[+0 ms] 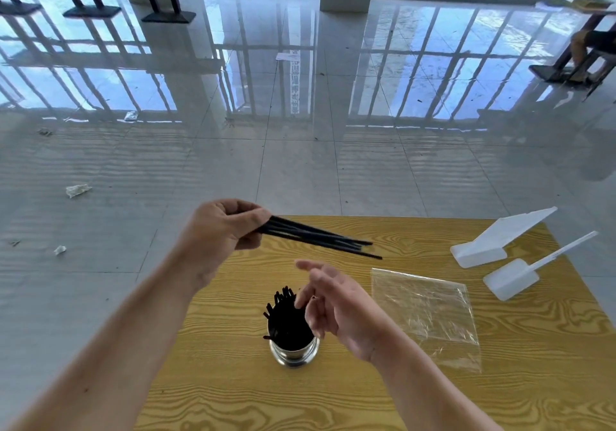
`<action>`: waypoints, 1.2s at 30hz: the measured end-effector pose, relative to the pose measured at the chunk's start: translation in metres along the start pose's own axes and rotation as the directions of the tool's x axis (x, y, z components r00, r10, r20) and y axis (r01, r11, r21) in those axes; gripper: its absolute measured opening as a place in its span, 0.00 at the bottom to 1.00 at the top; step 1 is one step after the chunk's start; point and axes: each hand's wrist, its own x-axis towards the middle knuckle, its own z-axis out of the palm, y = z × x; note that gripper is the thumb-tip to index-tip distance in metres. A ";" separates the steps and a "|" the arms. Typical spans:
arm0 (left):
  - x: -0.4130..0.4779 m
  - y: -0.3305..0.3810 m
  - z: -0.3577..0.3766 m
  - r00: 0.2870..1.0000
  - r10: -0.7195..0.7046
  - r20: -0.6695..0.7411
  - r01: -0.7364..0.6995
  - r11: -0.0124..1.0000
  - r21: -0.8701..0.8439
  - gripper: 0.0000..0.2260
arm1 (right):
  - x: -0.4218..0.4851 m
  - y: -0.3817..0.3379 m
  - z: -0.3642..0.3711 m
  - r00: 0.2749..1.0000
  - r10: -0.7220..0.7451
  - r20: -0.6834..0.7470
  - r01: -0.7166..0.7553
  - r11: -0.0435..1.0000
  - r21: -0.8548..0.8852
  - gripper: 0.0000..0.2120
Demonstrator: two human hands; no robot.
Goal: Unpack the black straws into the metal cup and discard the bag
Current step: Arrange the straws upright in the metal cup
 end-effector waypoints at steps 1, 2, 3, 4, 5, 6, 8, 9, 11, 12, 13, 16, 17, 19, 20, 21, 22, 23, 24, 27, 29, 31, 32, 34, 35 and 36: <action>-0.002 -0.009 0.002 0.997 -0.066 0.035 0.067 0.997 -0.029 0.03 | 0.001 -0.005 0.001 1.000 -0.004 0.003 0.004 0.993 0.116 0.37; -0.003 -0.019 0.003 0.990 -0.126 0.063 0.129 0.990 -0.055 0.05 | 0.002 -0.010 0.000 1.000 -0.011 -0.007 0.012 0.974 0.227 0.38; -0.005 -0.029 0.005 0.979 -0.186 0.084 0.194 0.977 -0.089 0.06 | 0.003 -0.015 0.000 0.999 -0.014 -0.035 0.025 0.947 0.321 0.37; -0.007 -0.038 0.006 0.966 -0.237 0.107 0.249 0.961 -0.122 0.07 | 0.005 -0.019 -0.001 0.997 -0.011 -0.082 0.042 0.923 0.382 0.34; -0.009 -0.047 0.008 0.952 -0.273 0.137 0.292 0.945 -0.149 0.07 | 0.006 -0.023 -0.003 0.990 -0.001 -0.140 0.058 0.913 0.403 0.29; -0.011 -0.055 0.010 0.940 -0.295 0.171 0.322 0.932 -0.165 0.06 | 0.007 -0.025 -0.004 0.980 0.012 -0.199 0.066 0.921 0.384 0.24; -0.015 -0.069 0.015 0.921 -0.323 0.220 0.362 0.916 -0.174 0.07 | 0.009 -0.027 -0.007 0.952 0.020 -0.306 0.065 0.963 0.263 0.18; -0.017 -0.075 0.017 0.916 -0.329 0.231 0.371 0.913 -0.171 0.08 | 0.011 -0.028 -0.008 0.937 0.003 -0.348 0.062 0.983 0.174 0.16; -0.019 -0.084 0.018 0.907 -0.341 0.247 0.379 0.917 -0.126 0.08 | 0.012 -0.030 -0.010 0.917 -0.077 -0.392 0.064 0.997 -0.045 0.15; -0.019 -0.087 0.017 0.904 -0.345 0.253 0.371 0.926 -0.063 0.07 | 0.013 -0.031 -0.010 0.911 -0.133 -0.391 0.075 0.984 -0.159 0.14; -0.018 -0.090 0.015 0.905 -0.345 0.250 0.351 0.936 0.021 0.06 | 0.013 -0.031 -0.011 0.907 -0.189 -0.377 0.091 0.961 -0.262 0.13; -0.014 -0.098 0.009 0.940 -0.307 0.148 0.264 0.931 0.251 0.06 | 0.013 -0.030 -0.015 0.911 -0.287 -0.295 0.115 0.865 -0.488 0.12; -0.013 -0.100 0.006 0.956 -0.277 0.096 0.235 0.920 0.313 0.05 | 0.013 -0.029 -0.015 0.920 -0.286 -0.267 0.103 0.836 -0.540 0.12; -0.012 -0.105 0.004 0.980 -0.201 0.008 0.178 0.886 0.427 0.02 | 0.014 -0.023 -0.013 0.938 -0.263 -0.226 0.070 0.784 -0.617 0.13; -0.011 -0.108 0.003 0.986 -0.166 -0.016 0.153 0.865 0.477 0.01 | 0.015 -0.018 -0.011 0.944 -0.253 -0.210 0.057 0.755 -0.653 0.13; -0.011 -0.111 0.003 0.990 -0.136 -0.026 0.129 0.835 0.535 0.01 | 0.016 -0.013 -0.008 0.952 -0.241 -0.191 0.042 0.718 -0.695 0.14; -0.011 -0.114 0.003 0.993 -0.119 -0.021 0.107 0.790 0.604 0.03 | 0.017 -0.007 -0.005 0.962 -0.217 -0.168 0.021 0.668 -0.744 0.14; -0.010 -0.118 0.003 0.993 -0.117 -0.005 0.090 0.736 0.671 0.06 | 0.018 0.000 -0.003 0.973 -0.179 -0.143 -0.006 0.601 -0.799 0.14; -0.010 -0.121 0.004 0.992 -0.128 0.012 0.080 0.685 0.724 0.09 | 0.019 0.007 -0.002 0.983 -0.138 -0.119 -0.031 0.521 -0.853 0.14; -0.007 -0.129 0.007 0.984 -0.171 0.040 0.075 0.617 0.783 0.18 | 0.019 0.020 -0.007 0.985 -0.109 -0.137 -0.078 0.428 -0.900 0.16; -0.006 -0.132 0.009 0.976 -0.205 0.068 0.071 0.602 0.795 0.23 | 0.018 0.024 -0.013 0.966 -0.153 -0.207 -0.111 0.479 -0.871 0.18; -0.006 -0.135 0.013 0.966 -0.238 0.099 0.062 0.586 0.808 0.27 | 0.017 0.029 -0.019 0.947 -0.184 -0.265 -0.143 0.495 -0.857 0.21; -0.007 -0.137 0.015 0.963 -0.246 0.111 0.053 0.578 0.814 0.29 | 0.017 0.033 -0.021 0.940 -0.185 -0.285 -0.162 0.495 -0.854 0.23; -0.007 -0.139 0.021 0.963 -0.237 0.129 0.027 0.558 0.830 0.29 | 0.018 0.040 -0.022 0.937 -0.153 -0.312 -0.197 0.504 -0.841 0.25; -0.007 -0.140 0.024 0.965 -0.223 0.134 0.011 0.551 0.835 0.28 | 0.020 0.043 -0.022 0.940 -0.129 -0.316 -0.211 0.507 -0.835 0.25; -0.008 -0.140 0.027 0.969 -0.205 0.141 -0.004 0.551 0.834 0.26 | 0.022 0.046 -0.022 0.944 -0.110 -0.312 -0.219 0.500 -0.838 0.23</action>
